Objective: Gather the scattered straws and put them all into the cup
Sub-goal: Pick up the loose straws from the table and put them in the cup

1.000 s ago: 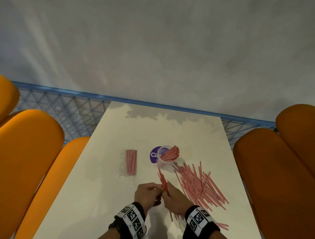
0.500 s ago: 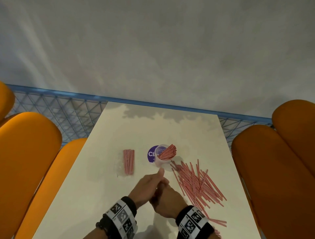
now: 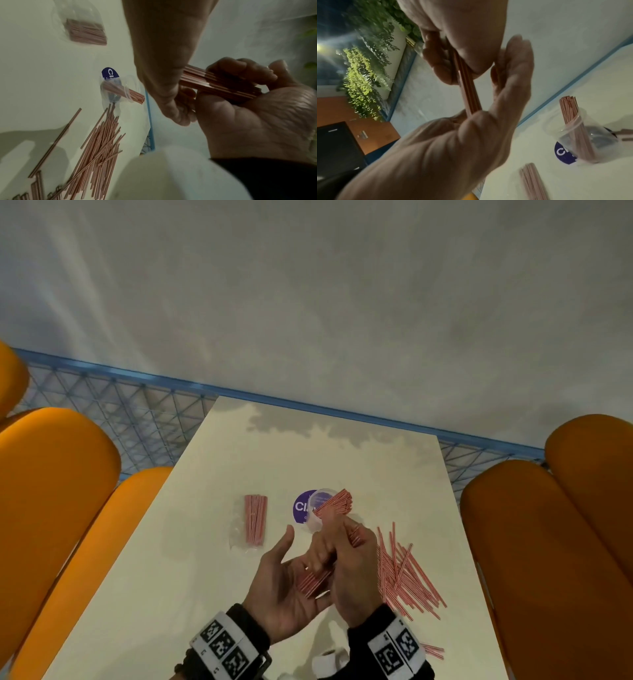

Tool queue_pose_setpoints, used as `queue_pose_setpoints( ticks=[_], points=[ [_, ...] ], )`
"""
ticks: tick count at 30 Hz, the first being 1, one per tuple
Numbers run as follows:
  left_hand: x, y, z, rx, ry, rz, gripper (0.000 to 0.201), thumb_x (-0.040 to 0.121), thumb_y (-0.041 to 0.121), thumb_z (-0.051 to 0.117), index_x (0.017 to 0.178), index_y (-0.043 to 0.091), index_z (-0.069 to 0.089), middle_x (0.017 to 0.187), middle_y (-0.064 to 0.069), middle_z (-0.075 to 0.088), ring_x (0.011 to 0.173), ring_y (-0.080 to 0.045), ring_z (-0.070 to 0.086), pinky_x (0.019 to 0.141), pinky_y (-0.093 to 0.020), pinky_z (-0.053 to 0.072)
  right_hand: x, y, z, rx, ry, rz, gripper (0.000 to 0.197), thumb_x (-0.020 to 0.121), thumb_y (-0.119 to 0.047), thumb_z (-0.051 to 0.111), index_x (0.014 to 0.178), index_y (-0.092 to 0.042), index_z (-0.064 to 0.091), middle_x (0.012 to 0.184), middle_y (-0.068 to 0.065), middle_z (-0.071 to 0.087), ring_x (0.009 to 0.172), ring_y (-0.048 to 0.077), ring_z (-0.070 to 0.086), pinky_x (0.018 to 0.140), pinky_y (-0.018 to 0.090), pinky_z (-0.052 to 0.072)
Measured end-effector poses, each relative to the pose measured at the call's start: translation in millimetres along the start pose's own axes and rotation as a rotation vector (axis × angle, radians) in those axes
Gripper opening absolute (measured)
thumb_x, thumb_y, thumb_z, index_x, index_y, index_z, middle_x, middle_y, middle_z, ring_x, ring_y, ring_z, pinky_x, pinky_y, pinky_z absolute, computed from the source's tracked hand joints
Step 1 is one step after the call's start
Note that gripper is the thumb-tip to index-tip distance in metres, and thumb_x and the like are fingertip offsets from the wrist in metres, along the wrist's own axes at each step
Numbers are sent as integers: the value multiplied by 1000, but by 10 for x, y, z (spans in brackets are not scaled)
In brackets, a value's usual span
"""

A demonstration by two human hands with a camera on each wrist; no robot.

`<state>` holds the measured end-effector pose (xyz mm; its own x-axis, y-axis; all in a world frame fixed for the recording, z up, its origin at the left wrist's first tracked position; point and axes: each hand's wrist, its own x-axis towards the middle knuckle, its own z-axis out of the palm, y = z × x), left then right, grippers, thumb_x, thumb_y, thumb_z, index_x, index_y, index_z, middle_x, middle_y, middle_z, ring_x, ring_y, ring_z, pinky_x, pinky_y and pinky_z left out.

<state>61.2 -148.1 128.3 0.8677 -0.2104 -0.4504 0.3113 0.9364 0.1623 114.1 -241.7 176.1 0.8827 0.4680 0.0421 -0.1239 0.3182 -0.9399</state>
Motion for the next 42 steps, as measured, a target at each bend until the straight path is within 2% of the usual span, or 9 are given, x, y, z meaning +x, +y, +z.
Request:
queue_pose_setpoints(
  ticks=[7, 10, 13, 17, 20, 24, 27, 32, 42],
  points=[
    [-33, 35, 41, 208, -3, 37, 65, 90, 54, 57, 117, -5, 66, 115, -24, 64, 107, -35, 62, 101, -50, 46, 48, 44, 21, 51, 166, 63, 63, 94, -46, 54, 54, -10, 21, 47, 5, 11, 44, 16, 11, 47, 34, 13],
    [-60, 103, -10, 685, -39, -12, 23, 87, 28, 67, 86, 7, 75, 89, -15, 70, 75, -23, 68, 70, -32, 59, 41, 82, -104, -72, 150, 126, 61, 98, -45, 48, 53, -8, 28, 46, 8, 24, 43, 18, 28, 47, 33, 27],
    [-40, 201, -42, 1267, 32, -63, 40, 86, 25, 70, 53, 21, 48, 48, 2, 44, 39, -11, 36, 41, -20, 32, 10, 146, -289, -328, 46, 175, 55, 96, -45, 50, 53, -10, 51, 56, 10, 55, 58, 23, 55, 65, 37, 49],
    [152, 238, -78, 1865, 274, 161, 50, 89, 36, 57, 47, 17, 36, 41, 5, 37, 39, -11, 31, 49, -25, 31, 82, 196, -521, -664, 67, 186, 38, 92, -44, 56, 70, -13, 59, 63, -1, 54, 57, 7, 50, 56, 17, 46],
    [407, 246, -124, 2138, 369, 247, 42, 85, 36, 48, 50, 18, 37, 49, 2, 40, 44, -13, 37, 50, -28, 32, 200, 291, -593, -1108, -27, 99, 45, 97, -47, 44, 60, -22, 40, 55, -4, 40, 51, 10, 34, 51, 22, 30],
    [717, 395, -23, 2158, 306, 255, 41, 90, 36, 54, 53, 21, 41, 54, 5, 45, 50, -13, 42, 52, -30, 40, 517, 316, -697, -1273, -82, 166, 45, 99, -46, 41, 67, -15, 48, 59, 2, 51, 51, 11, 38, 52, 31, 39],
    [993, 639, 32, 2160, 347, 304, 31, 79, 49, 72, 91, 27, 53, 90, 9, 58, 82, -13, 56, 69, -26, 44, 920, 172, -769, -1420, -16, 133, 38, 101, -43, 37, 74, -19, 47, 67, -2, 57, 57, 15, 51, 53, 29, 41],
    [1619, 873, -81, 2225, 481, 272, 115, 61, 52, 84, 150, 17, 20, 153, -1, 31, 137, -23, 37, 110, -48, 32, 1597, 395, -855, -1763, -52, 19, 30, 103, -37, 35, 104, -15, 55, 98, 5, 64, 86, 30, 62, 65, 36, 40],
    [1978, 842, -377, 2158, 437, 279, 84, 64, 43, 82, 134, 20, 40, 129, 3, 47, 115, -19, 53, 94, -43, 51, 1823, 1143, -931, -1723, -356, 227, 41, 82, -28, 64, 117, -10, 53, 117, 9, 55, 108, 26, 54, 89, 34, 46]
  ],
)
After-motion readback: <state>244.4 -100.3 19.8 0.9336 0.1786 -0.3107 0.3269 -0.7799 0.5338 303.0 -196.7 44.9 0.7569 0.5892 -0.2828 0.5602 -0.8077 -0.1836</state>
